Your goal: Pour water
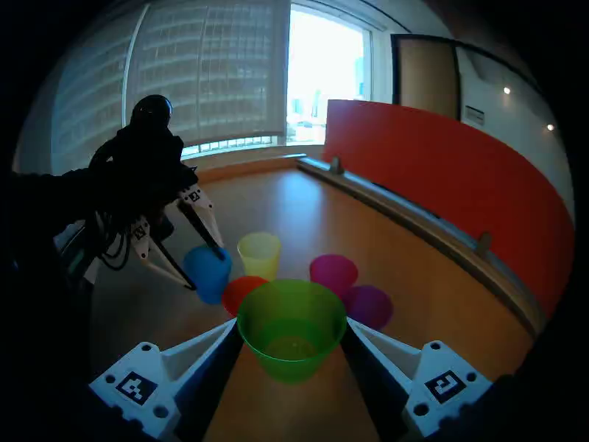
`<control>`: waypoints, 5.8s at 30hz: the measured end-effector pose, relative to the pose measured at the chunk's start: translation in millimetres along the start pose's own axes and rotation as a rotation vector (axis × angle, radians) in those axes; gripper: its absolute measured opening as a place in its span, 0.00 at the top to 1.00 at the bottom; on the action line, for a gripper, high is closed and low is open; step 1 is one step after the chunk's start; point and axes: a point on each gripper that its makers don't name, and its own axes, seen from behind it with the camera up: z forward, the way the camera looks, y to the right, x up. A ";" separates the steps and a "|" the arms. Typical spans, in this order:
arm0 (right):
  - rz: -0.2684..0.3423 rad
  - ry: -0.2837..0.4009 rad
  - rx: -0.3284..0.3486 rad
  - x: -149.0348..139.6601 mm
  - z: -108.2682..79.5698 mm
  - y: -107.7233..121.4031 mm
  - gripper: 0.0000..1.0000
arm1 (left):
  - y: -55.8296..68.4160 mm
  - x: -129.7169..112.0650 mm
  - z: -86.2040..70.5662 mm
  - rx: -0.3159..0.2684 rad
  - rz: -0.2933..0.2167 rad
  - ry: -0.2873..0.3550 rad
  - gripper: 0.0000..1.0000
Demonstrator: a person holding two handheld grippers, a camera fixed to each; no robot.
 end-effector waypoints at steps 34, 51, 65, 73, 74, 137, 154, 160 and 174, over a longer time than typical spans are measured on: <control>0.010 -0.029 0.001 -16.9 30.0 -0.2 0.10 | 4.3 -38.5 8.9 -0.022 0.006 -0.069 0.02; 0.015 -0.109 0.011 -47.3 52.2 -0.9 0.09 | 2.6 -43.5 -16.3 0.011 -0.032 -0.042 0.02; 0.001 -0.163 0.014 -67.3 64.0 -4.2 0.09 | 5.2 -37.6 -37.7 0.023 -0.058 0.004 0.02; 0.010 -0.174 0.012 -72.9 59.6 -3.9 0.08 | 8.6 -41.2 -39.6 0.023 -0.061 -0.002 0.02; 0.011 -0.178 0.010 -73.8 59.2 -3.9 0.08 | 8.8 -41.5 -39.7 0.024 -0.062 -0.003 0.02; 0.192 0.118 -0.414 -74.5 -86.1 16.5 0.00 | -36.9 -46.0 -121.8 0.452 -0.249 0.258 0.02; 0.298 0.336 -0.680 -66.6 -124.7 44.3 0.00 | -54.1 -35.6 -152.2 0.644 -0.328 0.431 0.02; 0.301 0.389 -0.778 -58.2 -142.6 51.4 0.00 | -56.0 -27.8 -155.5 0.704 -0.348 0.485 0.02; 0.303 0.447 -0.946 -44.4 -174.2 63.6 0.00 | -53.4 -0.9 -167.2 0.786 -0.367 0.589 0.02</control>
